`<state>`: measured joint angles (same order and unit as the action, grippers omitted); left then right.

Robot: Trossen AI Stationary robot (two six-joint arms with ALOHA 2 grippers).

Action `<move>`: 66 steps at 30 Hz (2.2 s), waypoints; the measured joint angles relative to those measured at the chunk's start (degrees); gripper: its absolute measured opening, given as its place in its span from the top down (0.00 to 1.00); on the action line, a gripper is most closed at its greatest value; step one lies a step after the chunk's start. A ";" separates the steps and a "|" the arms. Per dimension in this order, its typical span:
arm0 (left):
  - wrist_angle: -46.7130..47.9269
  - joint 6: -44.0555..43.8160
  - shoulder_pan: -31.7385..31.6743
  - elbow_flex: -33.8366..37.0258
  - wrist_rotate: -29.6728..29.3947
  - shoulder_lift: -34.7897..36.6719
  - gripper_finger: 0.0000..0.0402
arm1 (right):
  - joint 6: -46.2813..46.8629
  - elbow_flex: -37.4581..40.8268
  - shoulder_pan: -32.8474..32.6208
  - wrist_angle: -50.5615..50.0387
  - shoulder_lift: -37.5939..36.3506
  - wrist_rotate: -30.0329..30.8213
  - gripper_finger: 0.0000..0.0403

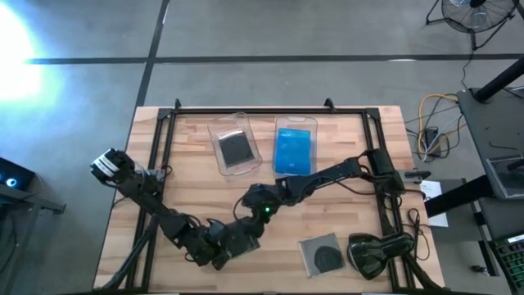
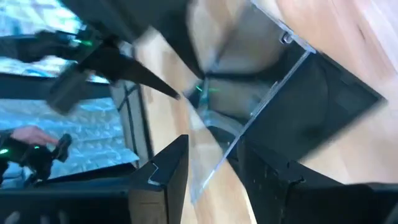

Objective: Pick & place jewel cases by type
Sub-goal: Put the left black CD case into the left transparent bin

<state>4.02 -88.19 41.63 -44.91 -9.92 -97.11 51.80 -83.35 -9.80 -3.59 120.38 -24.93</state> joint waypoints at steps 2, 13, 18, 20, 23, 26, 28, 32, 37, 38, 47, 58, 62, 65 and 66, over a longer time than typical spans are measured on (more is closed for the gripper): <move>0.18 -0.12 0.37 0.00 -0.46 0.34 0.63 | 1.76 -0.02 0.16 -5.64 0.00 0.73 0.67; 9.75 -5.39 2.83 0.45 -5.76 6.50 0.63 | -5.38 0.33 0.31 -26.42 0.11 8.34 0.67; 13.45 -5.89 3.67 0.10 -20.36 15.21 0.63 | -2.15 0.33 0.43 -16.69 0.11 5.56 0.67; 19.66 -6.60 3.76 0.18 -24.02 17.33 0.63 | -1.65 0.35 0.40 -14.12 0.11 3.56 0.67; 33.15 -11.77 2.76 0.31 -26.79 19.16 0.63 | -0.90 0.35 -0.09 -13.16 0.09 1.95 0.67; 40.93 -14.90 1.21 2.52 -26.66 19.07 0.63 | -0.28 0.35 -0.78 -13.00 0.47 0.53 0.67; 38.63 -15.02 -0.13 4.90 -25.45 19.17 0.63 | 0.80 0.35 -1.35 -12.45 0.87 -0.93 0.67; 27.14 -13.38 -1.74 10.60 -21.87 19.16 0.63 | 2.25 0.39 -2.26 -11.19 2.13 -1.49 0.67; 14.14 -14.11 -1.93 16.42 -20.33 19.03 0.63 | 5.00 0.39 -2.45 -8.05 3.70 -4.34 0.67; 12.71 -14.28 -1.92 17.14 -20.29 19.03 0.63 | 5.24 0.39 -2.52 -7.32 4.22 -4.45 0.67; 10.10 -13.46 -1.18 16.63 -16.96 18.88 0.63 | 12.01 0.29 -2.72 1.06 7.95 -6.45 0.67; 6.20 -11.32 1.67 14.04 -6.89 18.72 0.63 | 14.60 0.28 -1.72 1.71 7.71 3.94 0.67; -2.64 -10.90 2.42 14.11 -5.99 18.72 0.63 | 13.08 0.39 0.66 -1.11 6.11 8.19 0.67; -6.56 -9.19 2.82 13.51 -6.88 18.78 0.63 | 11.43 0.37 1.96 -4.71 4.53 10.65 0.67; -5.93 -8.55 2.99 13.10 -7.01 18.76 0.63 | 11.00 0.37 2.19 -6.35 3.98 10.73 0.67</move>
<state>-1.91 -96.75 44.62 -31.80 -16.92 -78.35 62.81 -82.98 -7.61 -9.94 124.36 -14.20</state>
